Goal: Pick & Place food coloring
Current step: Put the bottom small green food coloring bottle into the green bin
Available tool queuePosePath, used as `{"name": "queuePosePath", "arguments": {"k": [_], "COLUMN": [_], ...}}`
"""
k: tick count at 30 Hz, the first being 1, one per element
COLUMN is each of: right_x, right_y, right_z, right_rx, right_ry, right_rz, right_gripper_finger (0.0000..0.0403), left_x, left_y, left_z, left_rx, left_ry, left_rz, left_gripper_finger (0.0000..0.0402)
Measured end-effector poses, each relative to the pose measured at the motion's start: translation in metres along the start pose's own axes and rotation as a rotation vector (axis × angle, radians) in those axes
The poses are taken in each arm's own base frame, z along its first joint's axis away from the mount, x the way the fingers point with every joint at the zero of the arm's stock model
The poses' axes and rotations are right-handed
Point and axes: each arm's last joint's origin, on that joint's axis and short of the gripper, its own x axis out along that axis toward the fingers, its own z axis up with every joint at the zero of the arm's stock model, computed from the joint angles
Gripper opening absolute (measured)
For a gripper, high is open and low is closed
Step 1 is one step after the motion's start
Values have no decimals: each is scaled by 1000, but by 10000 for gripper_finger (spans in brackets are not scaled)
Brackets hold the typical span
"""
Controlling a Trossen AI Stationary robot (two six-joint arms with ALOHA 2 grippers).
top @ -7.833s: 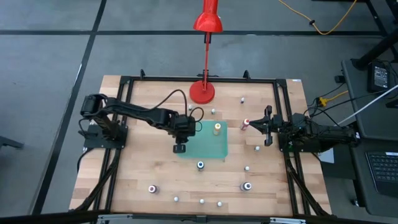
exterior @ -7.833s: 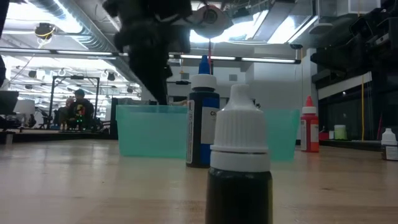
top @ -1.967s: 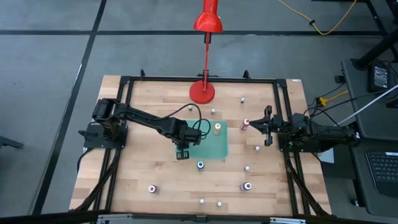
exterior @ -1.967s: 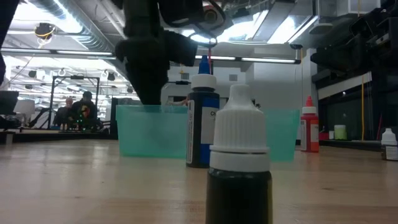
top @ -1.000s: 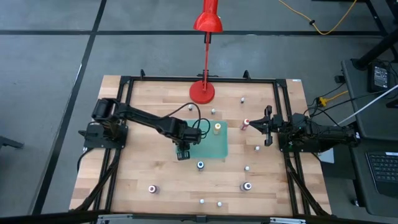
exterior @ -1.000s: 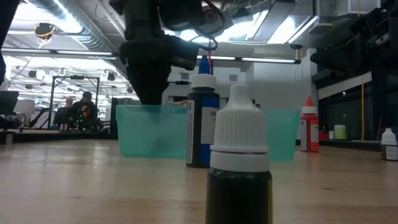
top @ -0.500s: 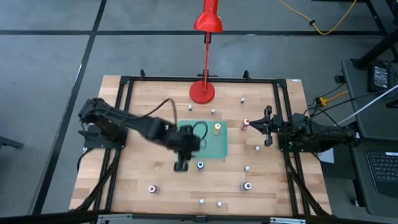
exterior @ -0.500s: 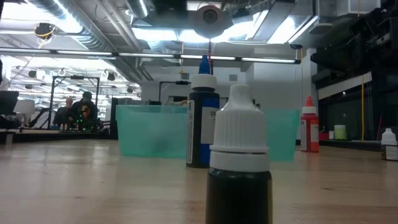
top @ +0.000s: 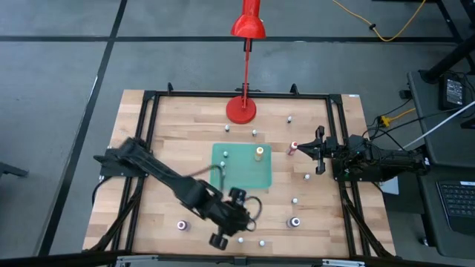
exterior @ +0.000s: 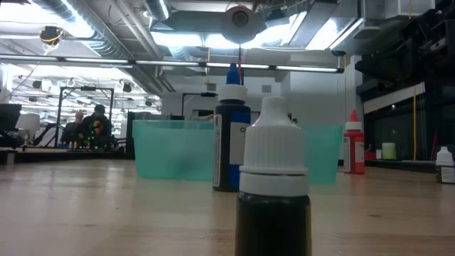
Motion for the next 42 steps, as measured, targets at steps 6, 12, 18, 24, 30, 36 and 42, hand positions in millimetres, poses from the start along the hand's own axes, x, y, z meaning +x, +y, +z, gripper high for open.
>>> {"name": "queuePosePath", "arguments": {"k": [6, 12, 18, 24, 30, 36, 42], "right_x": [0, 0, 0, 0, 0, 0, 0], "right_y": [0, 0, 0, 0, 0, 0, 0], "right_z": [0, 0, 0, 0, 0, 0, 0], "right_rx": [0, 0, 0, 0, 0, 0, 0], "right_ry": [0, 0, 0, 0, 0, 0, 0], "right_rz": [0, 0, 0, 0, 0, 1, 0], "right_gripper_finger": [31, 31, 31, 31, 31, 31, 31], "left_x": [52, 84, 111, 127, 139, 141, 147], "left_y": [-14, -26, -29, -31, -34, -34, -33], "left_z": [-14, -23, -29, -33, -37, -39, -42], "left_rx": [-8, -19, -37, -36, -36, -37, -36], "left_ry": [141, 173, 182, 192, 194, 195, 206], "left_rz": [-48, -22, -23, -30, -47, -44, -43], "left_gripper_finger": [171, 205, 204, 201, 201, 198, 182]}}
